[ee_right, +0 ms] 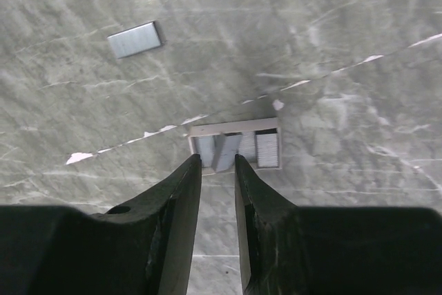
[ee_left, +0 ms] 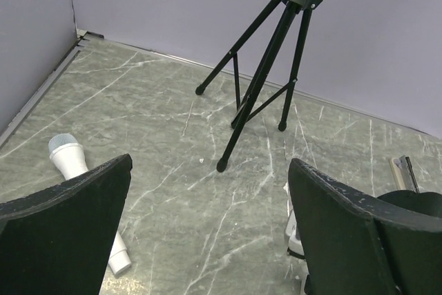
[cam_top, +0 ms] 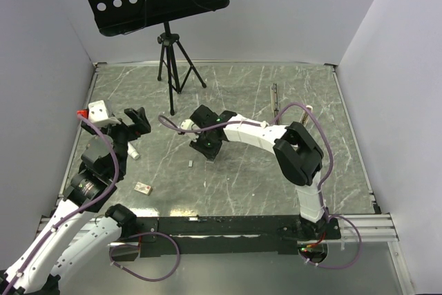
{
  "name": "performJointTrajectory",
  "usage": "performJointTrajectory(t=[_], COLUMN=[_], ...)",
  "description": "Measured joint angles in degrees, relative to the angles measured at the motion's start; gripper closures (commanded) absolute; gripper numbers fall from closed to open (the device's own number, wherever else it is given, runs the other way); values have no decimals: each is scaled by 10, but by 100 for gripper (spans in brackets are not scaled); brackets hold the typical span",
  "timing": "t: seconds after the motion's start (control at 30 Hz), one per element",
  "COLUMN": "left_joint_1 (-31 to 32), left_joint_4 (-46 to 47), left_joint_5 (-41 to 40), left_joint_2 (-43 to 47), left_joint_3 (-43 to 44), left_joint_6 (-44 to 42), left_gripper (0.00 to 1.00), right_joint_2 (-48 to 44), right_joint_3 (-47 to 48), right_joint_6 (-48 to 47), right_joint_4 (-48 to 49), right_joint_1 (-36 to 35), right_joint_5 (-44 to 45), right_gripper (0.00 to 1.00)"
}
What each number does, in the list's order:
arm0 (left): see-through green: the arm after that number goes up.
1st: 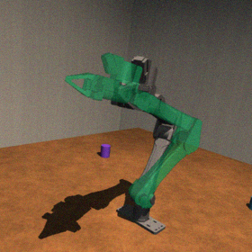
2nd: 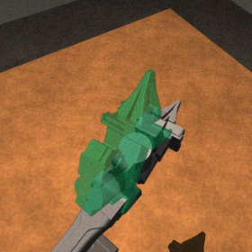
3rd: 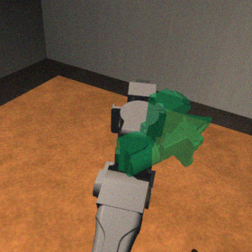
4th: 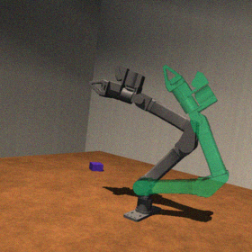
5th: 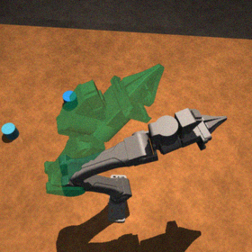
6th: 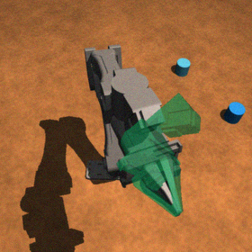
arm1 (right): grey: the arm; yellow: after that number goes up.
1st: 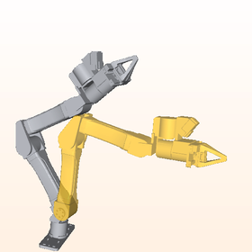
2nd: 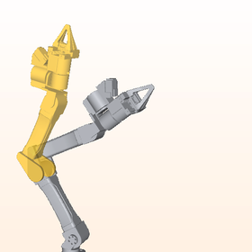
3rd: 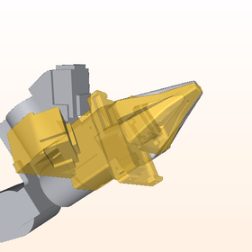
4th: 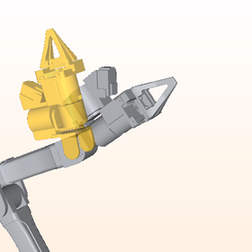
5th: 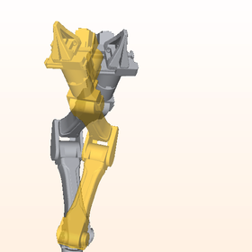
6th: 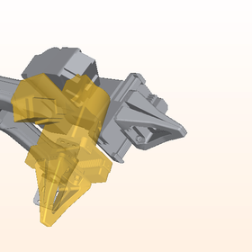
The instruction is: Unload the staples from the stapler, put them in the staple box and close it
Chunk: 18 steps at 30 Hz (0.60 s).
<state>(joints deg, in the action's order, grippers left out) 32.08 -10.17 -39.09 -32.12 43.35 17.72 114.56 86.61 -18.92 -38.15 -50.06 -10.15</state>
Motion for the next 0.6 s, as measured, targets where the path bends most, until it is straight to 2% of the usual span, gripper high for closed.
performJointTrajectory(t=[0.37, 0.6], left_joint_1=[0, 0], left_joint_4=[0, 0], left_joint_5=[1, 2], left_joint_2=[-5, -8], left_joint_3=[0, 0], left_joint_6=[0, 0], left_gripper=[1, 1], right_joint_2=[0, 0], right_joint_3=[-13, -22], right_joint_6=[7, 11], right_joint_4=[14, 17], right_joint_1=[-7, -7], right_joint_5=[26, 42], right_gripper=[74, 73])
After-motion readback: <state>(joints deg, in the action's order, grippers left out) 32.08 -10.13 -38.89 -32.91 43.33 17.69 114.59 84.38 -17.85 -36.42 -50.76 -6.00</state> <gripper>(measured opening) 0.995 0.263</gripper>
